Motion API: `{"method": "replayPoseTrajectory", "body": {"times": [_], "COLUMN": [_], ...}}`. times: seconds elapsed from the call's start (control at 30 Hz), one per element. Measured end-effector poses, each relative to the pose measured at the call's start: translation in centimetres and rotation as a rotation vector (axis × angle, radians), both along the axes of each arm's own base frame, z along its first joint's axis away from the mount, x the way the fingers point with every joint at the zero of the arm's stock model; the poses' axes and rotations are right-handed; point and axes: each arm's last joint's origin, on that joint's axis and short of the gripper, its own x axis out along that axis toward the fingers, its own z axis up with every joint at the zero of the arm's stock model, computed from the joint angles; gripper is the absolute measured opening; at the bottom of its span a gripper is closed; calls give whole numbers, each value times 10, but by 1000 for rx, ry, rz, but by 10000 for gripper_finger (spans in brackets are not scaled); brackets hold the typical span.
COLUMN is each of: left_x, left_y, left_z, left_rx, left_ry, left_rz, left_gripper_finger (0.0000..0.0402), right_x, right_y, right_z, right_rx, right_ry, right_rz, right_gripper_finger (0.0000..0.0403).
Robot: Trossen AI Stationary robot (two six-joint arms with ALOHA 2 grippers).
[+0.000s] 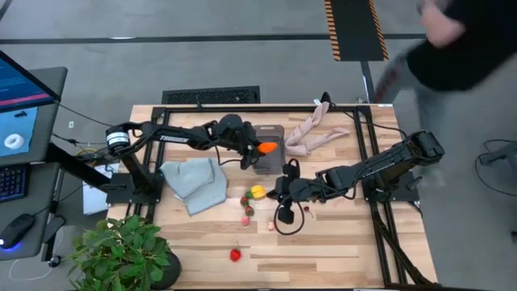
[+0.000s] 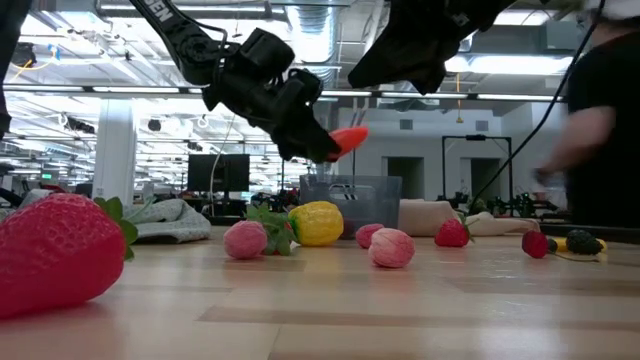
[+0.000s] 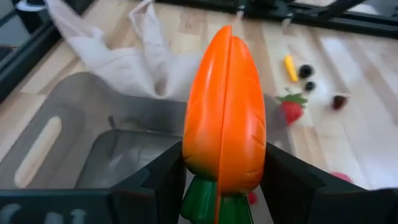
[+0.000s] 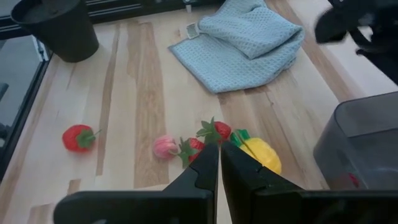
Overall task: Pick and placing Produce into tupperware
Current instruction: Put the orange carrot into the black bin, then put the red strawberry into the black bin
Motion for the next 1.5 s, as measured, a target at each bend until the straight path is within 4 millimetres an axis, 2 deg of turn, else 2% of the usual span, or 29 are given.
{"method": "replayPoseTrajectory", "body": {"times": [0.2, 0.33, 0.43, 0.7, 0.97, 1.07, 1.2, 1.33, 1.5], "left_x": [0, 3, 4, -1, -26, -37, -47, -57, -74], "left_y": [-3, -8, -8, -4, 2, 0, -8, -12, -18], "left_z": [-1, 1, 3, 16, 49, 63, 82, 102, 121], "left_rx": [1, 7, 20, 29, -93, -77, 0, 84, 119], "left_ry": [9, -25, -32, -91, -176, -195, -224, -262, -287], "left_rz": [-28, -74, -36, -89, -313, -360, -346, -256, -195], "left_gripper_finger": [190, 219, 243, 266, 267, 267, 267, 267, 267], "right_x": [0, 0, 0, 2, 2, 0, -4, -12, -23], "right_y": [0, 0, 0, 1, 1, 1, -2, -5, -1], "right_z": [0, 0, 0, 2, 7, 11, 17, 26, 42], "right_rx": [1, 1, 1, -31, -68, -69, -107, -158, -178], "right_ry": [-1, -1, -2, -26, -62, -76, -81, -95, -135], "right_rz": [0, 0, 0, 28, 58, 62, 15, -47, -20], "right_gripper_finger": [43, 43, 43, 43, 43, 43, 43, 43, 43]}}
